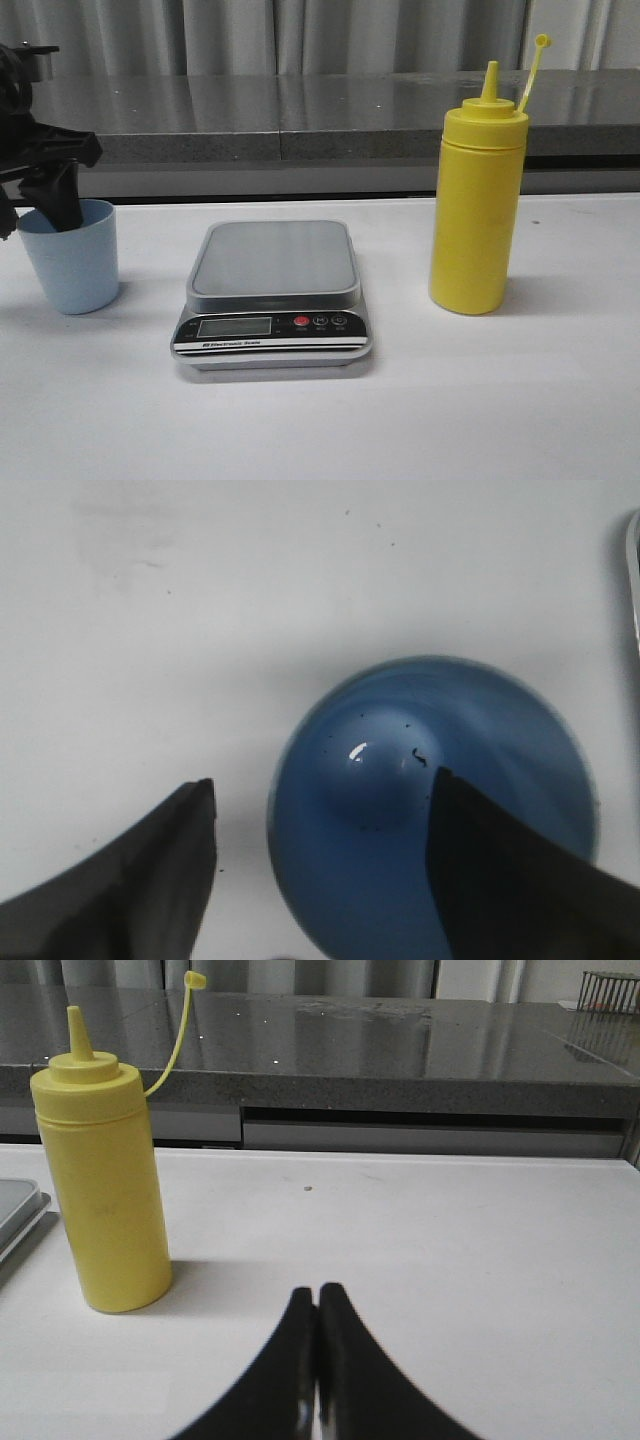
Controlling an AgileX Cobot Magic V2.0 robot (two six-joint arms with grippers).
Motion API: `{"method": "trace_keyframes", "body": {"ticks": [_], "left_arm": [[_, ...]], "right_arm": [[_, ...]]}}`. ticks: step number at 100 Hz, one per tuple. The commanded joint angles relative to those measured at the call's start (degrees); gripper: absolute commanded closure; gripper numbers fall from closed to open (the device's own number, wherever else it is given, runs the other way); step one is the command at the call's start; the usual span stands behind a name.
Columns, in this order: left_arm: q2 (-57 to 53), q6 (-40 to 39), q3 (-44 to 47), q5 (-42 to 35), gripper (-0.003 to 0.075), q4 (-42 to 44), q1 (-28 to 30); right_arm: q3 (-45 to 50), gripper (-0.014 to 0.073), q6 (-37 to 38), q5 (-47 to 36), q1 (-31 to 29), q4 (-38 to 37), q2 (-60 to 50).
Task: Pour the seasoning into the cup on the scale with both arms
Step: 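Lower the left gripper over the light blue cup and grasp its rim, then lift the blue cup with the left gripper and carry it over the scale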
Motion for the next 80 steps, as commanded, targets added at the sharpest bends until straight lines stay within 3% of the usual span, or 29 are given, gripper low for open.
{"method": "trace_keyframes", "body": {"ticks": [1, 16, 35, 62, 80], "left_arm": [[-2.36, -0.64, -1.69, -1.74, 0.0400, -0.72, 0.17], [-2.36, -0.64, -1.69, -1.53, 0.0586, -0.72, 0.17], [-2.36, -0.64, -1.69, -1.53, 0.0740, -0.72, 0.17], [-2.36, -0.64, -2.70, -1.47, 0.0740, -0.72, 0.17], [-2.48, -0.64, -10.00, 4.80, 0.0740, -0.72, -0.21]], "right_arm": [[-0.92, 0.0633, 0.07, -4.65, -0.29, -0.76, -1.34], [-0.92, 0.0633, 0.07, -4.65, -0.29, -0.76, -1.34], [-0.92, 0.0633, 0.07, -4.65, -0.29, -0.76, -1.34], [-0.92, 0.0633, 0.07, -4.65, -0.29, -0.76, -1.34], [-0.92, 0.0633, 0.07, -4.65, -0.29, -0.76, -1.34]]}}
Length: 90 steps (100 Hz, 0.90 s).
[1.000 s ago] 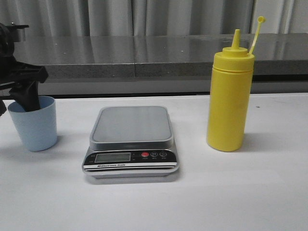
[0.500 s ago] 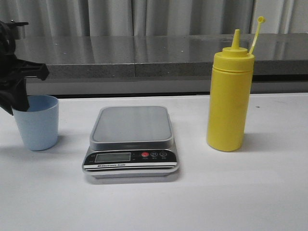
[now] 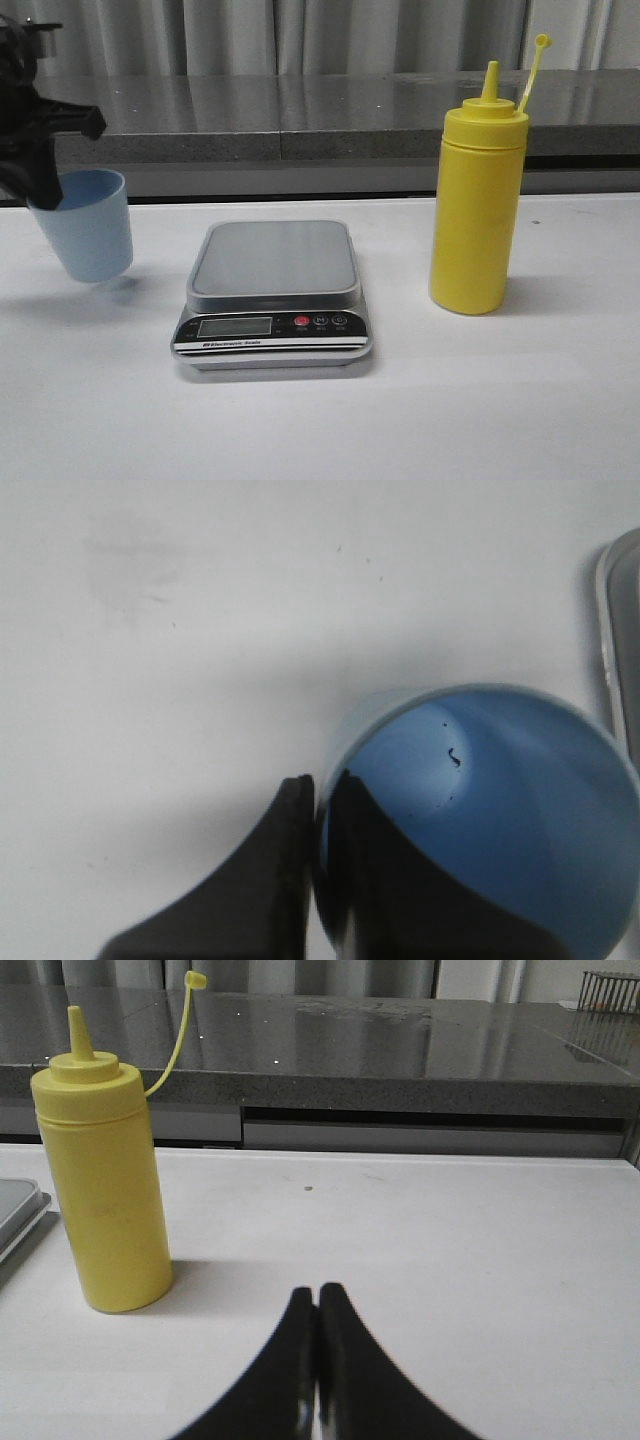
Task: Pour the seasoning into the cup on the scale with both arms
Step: 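Lift the blue cup with the left gripper and carry it over the scale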
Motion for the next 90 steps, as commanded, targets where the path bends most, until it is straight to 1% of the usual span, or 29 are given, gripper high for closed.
{"method": "trace_keyframes", "body": {"ticks": [1, 11, 23, 35, 58, 90], "left_arm": [[-2.48, -0.64, -5.27, 1.26, 0.0740, -0.72, -0.35], [-2.48, -0.03, -10.58, 4.77, 0.0740, -0.72, -1.61], [-2.48, 1.11, -15.29, 5.97, 0.0740, -0.72, -4.27], [-2.48, 1.77, -18.11, 5.97, 0.0740, -0.72, -7.70], [-2.26, 1.77, -18.86, 4.62, 0.0740, -0.72, -13.87], [1.32, 1.77, -18.86, 4.97, 0.0740, -0.83, -18.81]], "right_arm": [[-0.92, 0.0633, 0.07, -4.65, -0.29, -0.76, -1.34], [-0.92, 0.0633, 0.07, -4.65, -0.29, -0.76, -1.34], [-0.92, 0.0633, 0.07, -4.65, -0.29, -0.76, -1.34], [-0.92, 0.0633, 0.07, -4.65, -0.29, -0.76, -1.34], [-0.92, 0.0633, 0.07, -4.65, -0.29, -0.76, -1.34], [-0.92, 0.0633, 0.07, -4.65, -0.29, -0.76, -1.34]]}}
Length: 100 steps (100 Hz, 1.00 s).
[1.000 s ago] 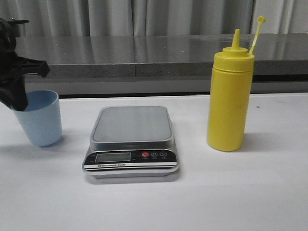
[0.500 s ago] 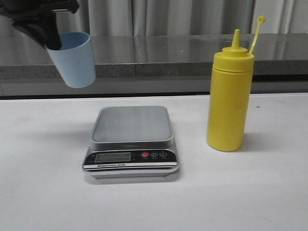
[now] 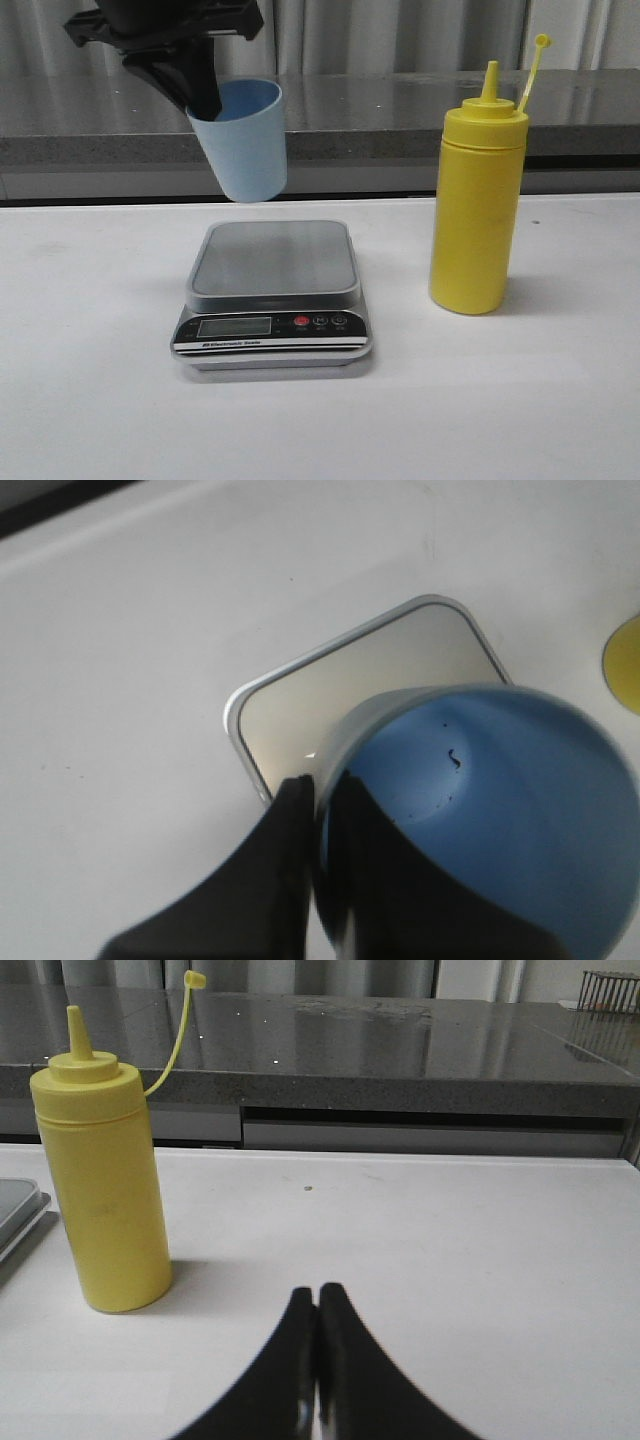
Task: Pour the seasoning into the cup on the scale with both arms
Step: 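Lift the blue cup with the left gripper and carry it over the scale, then lower the blue cup onto the scale platform and open the left gripper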
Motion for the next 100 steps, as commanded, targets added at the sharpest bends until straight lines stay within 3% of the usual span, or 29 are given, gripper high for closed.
{"method": "trace_keyframes", "body": {"ticks": [1, 55, 82, 100], "left_arm": [[-1.73, 0.00, -1.80, -1.89, 0.0740, -0.69, -1.56], [2.28, 0.00, -1.80, -1.49, 0.0734, -0.72, -2.16], [2.28, -0.31, -2.34, -1.27, 0.0515, -0.72, -2.06], [2.28, 0.00, -4.73, -0.59, 0.0506, -0.61, -2.06]], "right_arm": [[-0.92, 0.0633, 0.07, -4.65, -0.29, -0.76, -1.34], [-0.92, 0.0633, 0.07, -4.65, -0.29, -0.76, -1.34], [-0.92, 0.0633, 0.07, -4.65, -0.29, -0.76, -1.34], [-0.92, 0.0633, 0.07, -4.65, -0.29, -0.76, -1.34]]}}
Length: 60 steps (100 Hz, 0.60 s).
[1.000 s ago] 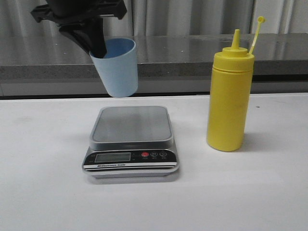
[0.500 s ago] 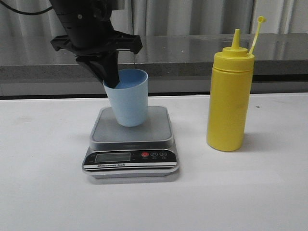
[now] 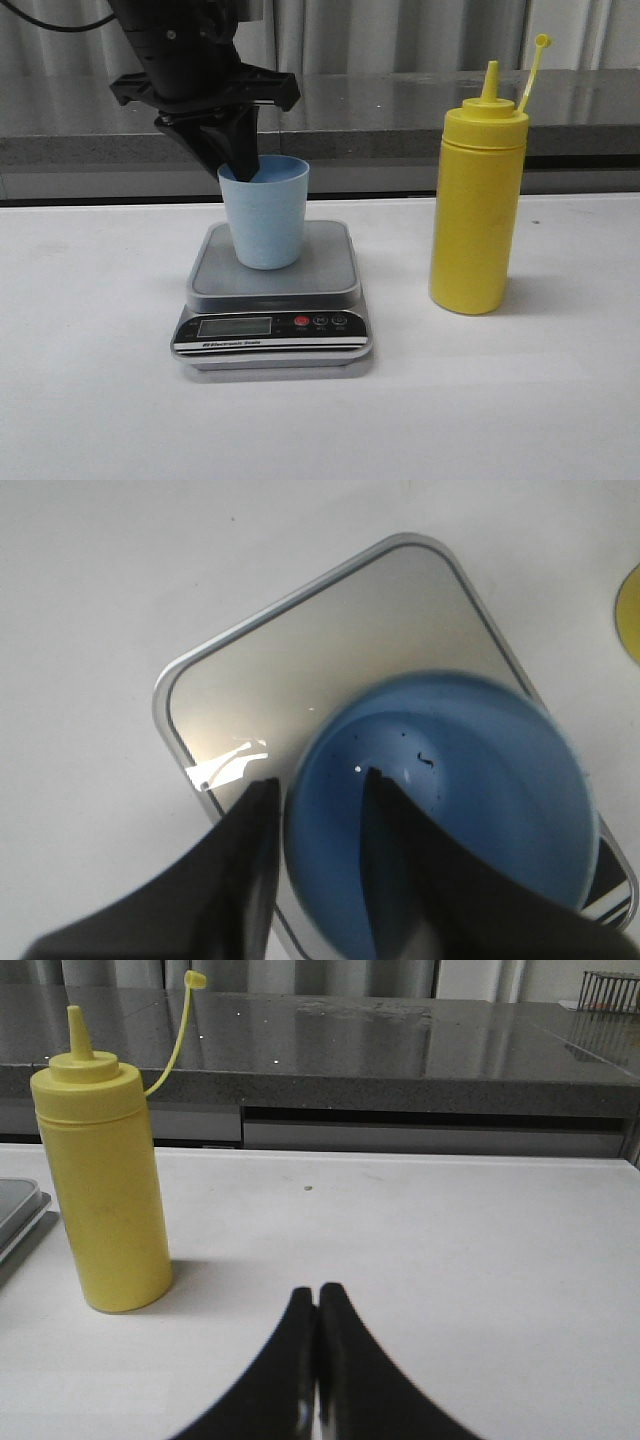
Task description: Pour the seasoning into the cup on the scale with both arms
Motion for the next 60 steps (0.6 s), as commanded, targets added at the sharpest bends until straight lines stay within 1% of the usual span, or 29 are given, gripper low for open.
{"method": "trace_keyframes", "body": {"ticks": [1, 23, 28, 43, 60], "left_arm": [[-3.26, 0.00, -3.18, -1.12, 0.0506, -0.41, -0.28], [-3.38, -0.44, -6.56, 1.49, 0.0516, -0.16, -0.28], [-3.65, -0.82, -6.57, 1.61, 0.0534, -0.16, -0.18], [-5.24, -0.84, -6.57, 2.69, 0.0620, -0.04, 0.55], [-7.85, -0.84, -6.57, 4.06, 0.0700, 0.67, 3.14]], "right_arm": [[-0.92, 0.0633, 0.07, -4.65, -0.29, -0.76, -1.34], [-0.92, 0.0633, 0.07, -4.65, -0.29, -0.76, -1.34], [-0.92, 0.0633, 0.07, -4.65, -0.29, -0.76, -1.34], [-0.92, 0.0633, 0.07, -4.65, -0.29, -0.76, -1.34], [-0.92, 0.0633, 0.07, -4.65, -0.29, -0.76, -1.34]]}}
